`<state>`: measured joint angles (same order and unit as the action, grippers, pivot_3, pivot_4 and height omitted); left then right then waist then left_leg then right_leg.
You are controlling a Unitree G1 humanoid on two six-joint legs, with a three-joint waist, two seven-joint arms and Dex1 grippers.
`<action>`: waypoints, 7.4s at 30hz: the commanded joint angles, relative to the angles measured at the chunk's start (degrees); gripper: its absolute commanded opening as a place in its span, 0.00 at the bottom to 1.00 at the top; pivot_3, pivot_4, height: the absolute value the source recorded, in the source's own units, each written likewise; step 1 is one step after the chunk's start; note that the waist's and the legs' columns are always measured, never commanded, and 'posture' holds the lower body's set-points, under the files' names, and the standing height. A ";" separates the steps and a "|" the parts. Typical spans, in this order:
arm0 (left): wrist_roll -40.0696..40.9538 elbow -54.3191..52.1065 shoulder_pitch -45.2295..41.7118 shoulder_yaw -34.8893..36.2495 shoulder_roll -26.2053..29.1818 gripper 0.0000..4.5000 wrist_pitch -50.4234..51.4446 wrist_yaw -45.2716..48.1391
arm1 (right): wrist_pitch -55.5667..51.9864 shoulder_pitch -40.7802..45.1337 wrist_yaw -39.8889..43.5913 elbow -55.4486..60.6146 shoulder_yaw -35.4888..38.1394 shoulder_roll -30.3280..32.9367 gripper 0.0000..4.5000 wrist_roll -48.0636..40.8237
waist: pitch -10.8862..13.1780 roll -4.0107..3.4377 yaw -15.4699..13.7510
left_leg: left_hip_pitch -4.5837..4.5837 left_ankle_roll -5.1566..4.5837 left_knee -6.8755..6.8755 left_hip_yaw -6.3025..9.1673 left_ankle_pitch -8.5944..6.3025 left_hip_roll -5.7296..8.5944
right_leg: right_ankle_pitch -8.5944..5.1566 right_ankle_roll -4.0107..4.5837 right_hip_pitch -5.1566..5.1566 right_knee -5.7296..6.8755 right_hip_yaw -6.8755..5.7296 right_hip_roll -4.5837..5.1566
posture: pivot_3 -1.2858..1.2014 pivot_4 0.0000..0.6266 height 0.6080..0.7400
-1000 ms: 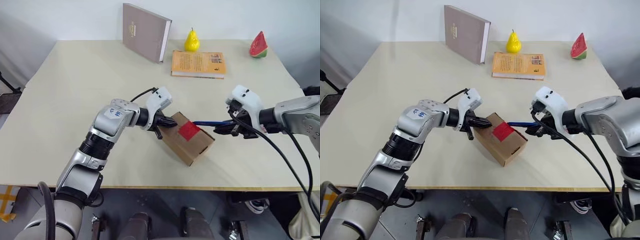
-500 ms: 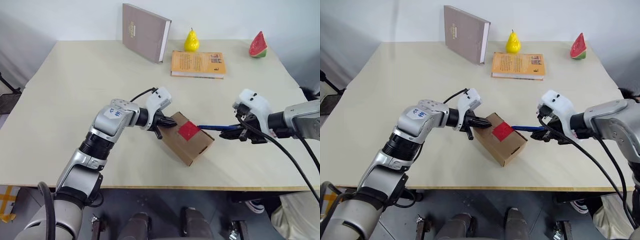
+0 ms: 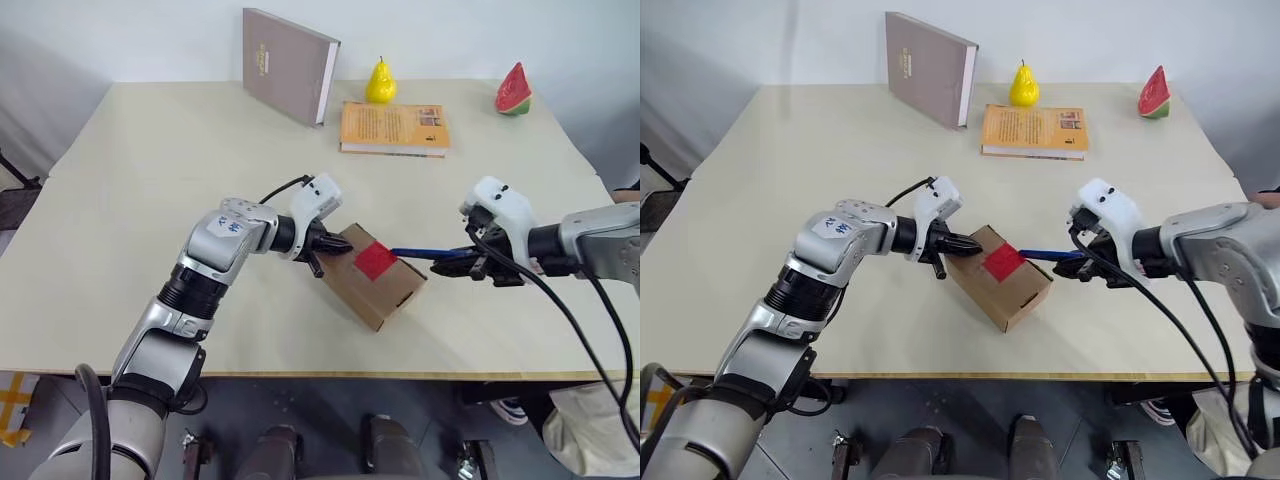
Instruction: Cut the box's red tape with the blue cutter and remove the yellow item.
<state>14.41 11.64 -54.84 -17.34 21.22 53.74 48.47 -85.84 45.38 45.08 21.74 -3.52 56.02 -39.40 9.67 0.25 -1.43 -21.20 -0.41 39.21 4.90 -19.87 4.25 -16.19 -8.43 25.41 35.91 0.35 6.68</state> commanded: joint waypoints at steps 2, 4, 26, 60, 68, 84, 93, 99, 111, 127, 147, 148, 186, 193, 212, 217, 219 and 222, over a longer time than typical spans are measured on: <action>-1.78 1.66 2.37 -2.49 -0.73 0.00 2.35 -1.52 | 2.98 2.13 -0.27 -1.50 -2.19 -3.96 0.03 0.26 | -0.01 0.01 0.07 | 0.02 0.01 0.00 0.00 0.00 -0.01 | 0.00 0.00 0.00 0.02 0.00 -0.01 | 0.52 0.24 1.00; -1.76 1.52 2.49 -2.38 -0.68 0.00 2.48 -1.56 | 3.93 2.50 -0.46 -2.75 -3.09 -4.91 0.03 1.32 | -0.02 0.02 0.10 | 0.02 0.01 0.01 0.00 0.01 0.00 | 0.00 0.00 0.00 0.04 0.01 0.00 | 0.52 0.24 1.00; -1.31 -3.05 5.01 -2.39 2.28 0.00 4.77 -0.43 | -3.46 0.34 -2.23 4.55 1.49 -8.61 0.03 -1.21 | -0.14 0.10 0.32 | 0.02 0.03 -0.04 0.00 0.00 -0.05 | 0.00 0.00 0.03 0.01 0.00 -0.03 | 0.52 0.24 1.00; 0.64 -14.19 0.59 -9.07 12.20 0.00 8.41 7.85 | -6.66 -3.32 -41.74 6.56 14.09 -4.31 0.03 -39.72 | -0.13 0.12 0.67 | -0.02 0.03 -0.09 0.03 0.00 -0.08 | -0.01 0.01 0.03 -0.07 0.01 0.01 | 0.52 0.24 1.00; 1.37 -14.60 -0.80 -10.23 12.93 0.00 7.43 11.54 | 12.13 -7.89 -66.51 6.64 4.90 8.29 0.03 -70.06 | -0.05 0.11 0.34 | -0.09 0.01 -0.12 0.06 -0.01 -0.08 | 0.00 0.01 0.03 -0.24 -0.04 0.04 | 0.52 0.24 1.00; -0.30 -10.53 0.04 -11.06 9.24 0.00 5.57 9.96 | 34.55 -22.66 -64.50 18.69 4.02 26.89 0.03 -73.60 | -0.01 0.15 -0.25 | -0.18 -0.15 -0.04 0.04 -0.04 -0.05 | 0.01 -0.02 -0.07 -0.41 -0.07 0.03 | 0.52 0.24 1.00; -0.66 -8.67 -0.89 -11.41 7.94 0.00 4.39 10.42 | 41.33 -38.92 -62.41 22.78 13.50 34.06 0.03 -73.60 | -0.01 0.14 -0.84 | -0.01 -0.26 -0.04 0.24 -0.07 -0.06 | 0.01 -0.02 -0.71 -1.04 -0.20 0.01 | 0.52 0.24 1.00; -0.80 -8.02 -1.34 -11.50 7.71 0.00 3.90 10.71 | 44.54 -45.20 -62.40 25.04 16.59 35.35 0.03 -73.60 | -0.01 0.14 -1.38 | 0.00 -0.27 -0.04 0.27 -0.07 -0.06 | 0.02 -0.03 -0.78 -1.17 -0.25 0.00 | 0.52 0.24 1.00; -0.76 -7.48 -1.63 -11.73 7.42 0.00 3.56 10.69 | 46.23 -55.24 -63.77 27.19 23.71 36.16 0.03 -73.60 | -0.01 0.14 -1.51 | 0.01 -0.28 -0.04 0.29 -0.08 -0.06 | 0.02 -0.03 -0.84 -1.20 -0.25 0.00 | 0.52 0.24 1.00; -0.54 -8.23 -1.60 -11.63 7.70 0.00 4.15 10.87 | 51.21 -55.81 -64.26 28.15 20.50 38.71 0.03 -73.60 | -0.01 0.14 -1.55 | 0.02 -0.29 -0.04 0.29 -0.08 -0.06 | 0.02 -0.05 -0.85 -1.21 -0.27 0.00 | 0.52 0.24 1.00; 0.80 -13.20 0.25 -10.99 9.09 0.00 7.36 10.85 | 40.35 -17.78 -70.25 18.38 -8.38 24.62 0.03 -73.60 | 0.02 0.09 -0.14 | 0.01 -0.26 -0.03 0.32 -0.06 -0.10 | 0.02 -0.03 -0.83 -1.22 -0.24 0.00 | 0.52 0.24 1.00; 0.77 -13.24 0.27 -10.97 9.10 0.00 7.37 10.86 | 39.14 -16.03 -71.07 17.56 -9.59 23.12 0.03 -73.60 | 0.02 0.09 -0.12 | 0.02 -0.26 -0.02 0.36 -0.07 -0.10 | 0.02 -0.03 -0.83 -1.20 -0.24 0.00 | 0.52 0.24 1.00; 0.04 -11.59 -0.25 -10.76 8.46 0.00 6.26 10.26 | 36.09 -21.77 -74.01 18.01 -3.40 22.22 0.03 -73.60 | 0.02 0.06 -0.26 | -0.05 -0.24 -0.02 0.60 -0.07 -0.05 | 0.03 -0.05 -0.84 -0.98 -0.45 0.01 | 0.52 0.24 1.00; -0.13 -10.83 -0.40 -10.87 8.33 0.00 5.63 10.44 | 40.37 -31.89 -72.73 22.17 2.80 27.53 0.03 -73.60 | 0.02 0.06 -0.41 | -0.05 -0.25 -0.02 0.62 -0.07 -0.04 | 0.03 -0.05 -0.88 -1.00 -0.50 0.01 | 0.52 0.24 1.00; -0.45 -9.16 -1.06 -11.39 7.31 0.00 4.26 10.90 | 47.48 -48.97 -69.25 26.28 18.59 33.36 0.03 -73.60 | 0.02 0.06 -1.26 | -0.03 -0.26 -0.02 0.61 -0.07 -0.04 | 0.03 -0.05 -0.94 -1.10 -0.50 0.00 | 0.52 0.24 1.00; -0.38 -9.42 -0.95 -11.43 7.49 0.00 4.35 11.02 | 49.06 -49.78 -67.83 27.11 20.87 32.62 0.03 -73.60 | 0.02 0.06 -1.44 | -0.03 -0.26 -0.02 0.61 -0.07 -0.04 | 0.03 -0.05 -0.94 -1.15 -0.50 0.00 | 0.52 0.24 1.00; -0.39 -9.40 -0.97 -11.42 7.45 0.00 4.35 10.99 | 48.76 -50.98 -67.93 27.29 21.25 33.01 0.03 -73.60 | 0.02 0.07 -1.45 | -0.04 -0.26 -0.02 0.61 -0.07 -0.04 | 0.03 -0.05 -0.95 -1.15 -0.50 0.00 | 0.52 0.24 1.00; -0.40 -9.41 -0.97 -11.43 7.44 0.00 4.28 11.00 | 48.51 -52.90 -68.18 27.73 21.90 33.35 0.03 -73.60 | 0.02 0.07 -1.46 | -0.04 -0.26 -0.02 0.61 -0.07 -0.04 | 0.03 -0.05 -0.95 -1.14 -0.49 0.00 | 0.52 0.24 1.00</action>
<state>15.38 1.37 -56.22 -26.60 28.56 57.43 59.58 -37.61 -7.25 -23.19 48.29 16.49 89.04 -112.65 9.69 0.31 -2.90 -21.24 -0.67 39.19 5.52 -19.94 4.21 -16.17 -8.48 24.45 34.77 -0.15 6.68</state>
